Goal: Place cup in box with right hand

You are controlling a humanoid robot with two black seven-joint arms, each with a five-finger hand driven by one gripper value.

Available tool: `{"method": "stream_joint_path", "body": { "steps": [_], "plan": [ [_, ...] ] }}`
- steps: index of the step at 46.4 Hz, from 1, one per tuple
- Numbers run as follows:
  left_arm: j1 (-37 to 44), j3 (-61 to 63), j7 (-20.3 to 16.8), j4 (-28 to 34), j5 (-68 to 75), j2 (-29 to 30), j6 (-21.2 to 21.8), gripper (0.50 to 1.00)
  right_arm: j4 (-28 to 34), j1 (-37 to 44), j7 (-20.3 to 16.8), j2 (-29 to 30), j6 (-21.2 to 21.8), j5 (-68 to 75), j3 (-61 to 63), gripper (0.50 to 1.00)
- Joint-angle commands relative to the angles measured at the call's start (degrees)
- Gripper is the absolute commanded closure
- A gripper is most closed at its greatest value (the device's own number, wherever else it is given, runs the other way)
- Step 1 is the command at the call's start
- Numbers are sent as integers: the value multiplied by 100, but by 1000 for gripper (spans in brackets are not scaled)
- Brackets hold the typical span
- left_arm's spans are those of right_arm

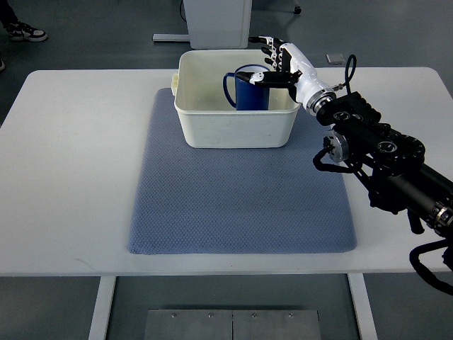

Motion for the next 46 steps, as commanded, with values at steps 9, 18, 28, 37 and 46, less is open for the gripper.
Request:
{"method": "stream_joint_path", "body": {
  "steps": [9,18,28,37,46],
  "plan": [
    [0,-2,1,0,-3,0,-3,500,26,8,-8,0,-3,-1,0,519],
    [0,7,1,0,-3,0,-3,500,228,52,-44,0,5,8,9,519],
    [0,-2,1,0,-3,0,6,500,510,44,-61,-360,14,219,18,515],
    [0,-2,1,0,-3,0,-3,500,729,9,-61,-826,32,439,26,511],
    [0,-2,1,0,-3,0,6,500,923,-184,-131,-1195,146,588,351,507]
  ]
}}
